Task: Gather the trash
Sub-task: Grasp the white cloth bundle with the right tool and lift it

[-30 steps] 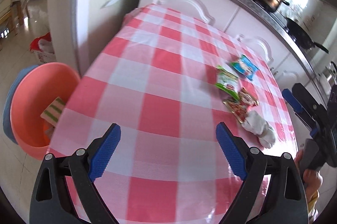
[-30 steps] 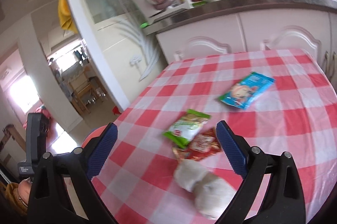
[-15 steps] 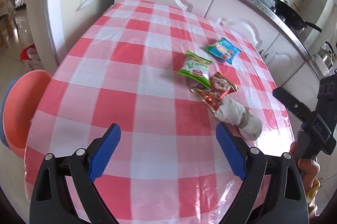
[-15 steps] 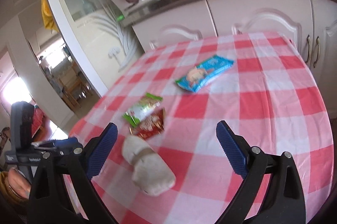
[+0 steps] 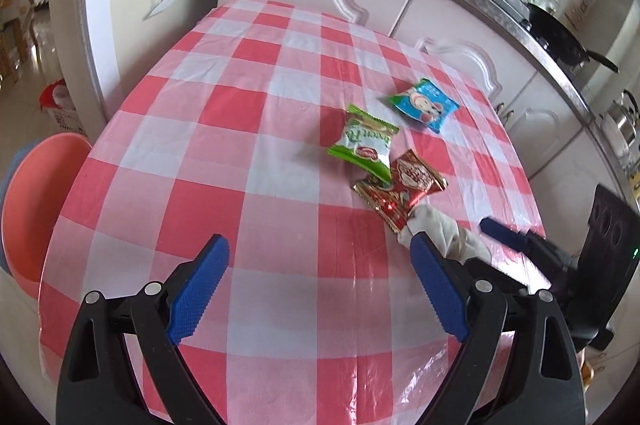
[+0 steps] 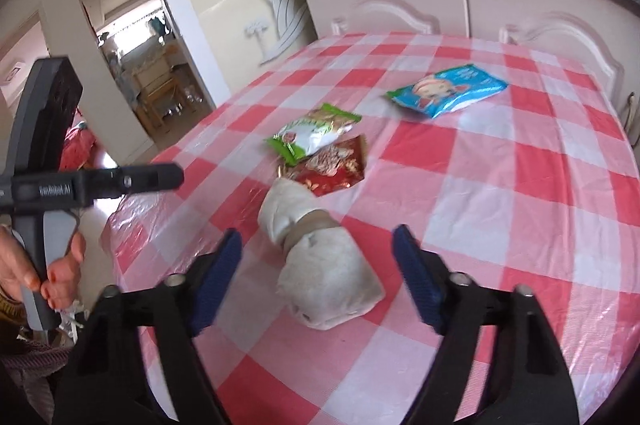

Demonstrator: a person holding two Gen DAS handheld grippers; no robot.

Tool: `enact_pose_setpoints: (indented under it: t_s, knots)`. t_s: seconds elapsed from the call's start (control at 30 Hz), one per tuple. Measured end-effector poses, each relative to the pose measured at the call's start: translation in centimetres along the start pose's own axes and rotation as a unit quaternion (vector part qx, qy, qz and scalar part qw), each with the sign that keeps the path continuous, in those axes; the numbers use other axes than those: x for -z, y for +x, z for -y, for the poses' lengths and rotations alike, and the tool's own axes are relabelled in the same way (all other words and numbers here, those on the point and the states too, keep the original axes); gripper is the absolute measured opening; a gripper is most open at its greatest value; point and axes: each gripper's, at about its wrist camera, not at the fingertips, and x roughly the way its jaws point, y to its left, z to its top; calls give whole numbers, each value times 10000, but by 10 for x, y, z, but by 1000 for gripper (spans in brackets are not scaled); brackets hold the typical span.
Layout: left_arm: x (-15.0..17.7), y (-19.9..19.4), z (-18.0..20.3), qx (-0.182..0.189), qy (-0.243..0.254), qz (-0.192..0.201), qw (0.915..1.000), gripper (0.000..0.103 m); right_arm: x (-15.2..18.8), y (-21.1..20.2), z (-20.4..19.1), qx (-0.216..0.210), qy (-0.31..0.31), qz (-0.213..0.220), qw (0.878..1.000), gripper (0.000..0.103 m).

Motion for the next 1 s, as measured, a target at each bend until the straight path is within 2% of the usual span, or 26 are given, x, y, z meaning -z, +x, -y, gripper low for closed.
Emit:
enact_pose_setpoints:
  t_s: [0.17,0.37,0.53,0.7,0.83,1.0]
  knots:
    - [-7,2,5,40,29,54,10000,91,0,6,-4,40,-131,-149,9998,67]
    - [-17,12,17,209,114,80,9997,91,0,12,-7,101,-217,-307,9992,47]
    - [-29,25,29,306,201,38,9993,91,1,15,-8,106,-232,-382,9989,45]
    - [-48,36,43,425,285,38,9987,91,-1,10,2,-17,22,-230,9997,41]
    - [-70,41,62,677,610,84,9958,91,-4,0,28,-235,620,38,9978,41]
    - [-95,61,98,973,1495,43,9840,91,-6,-20,68,10,1257,480,9909,41]
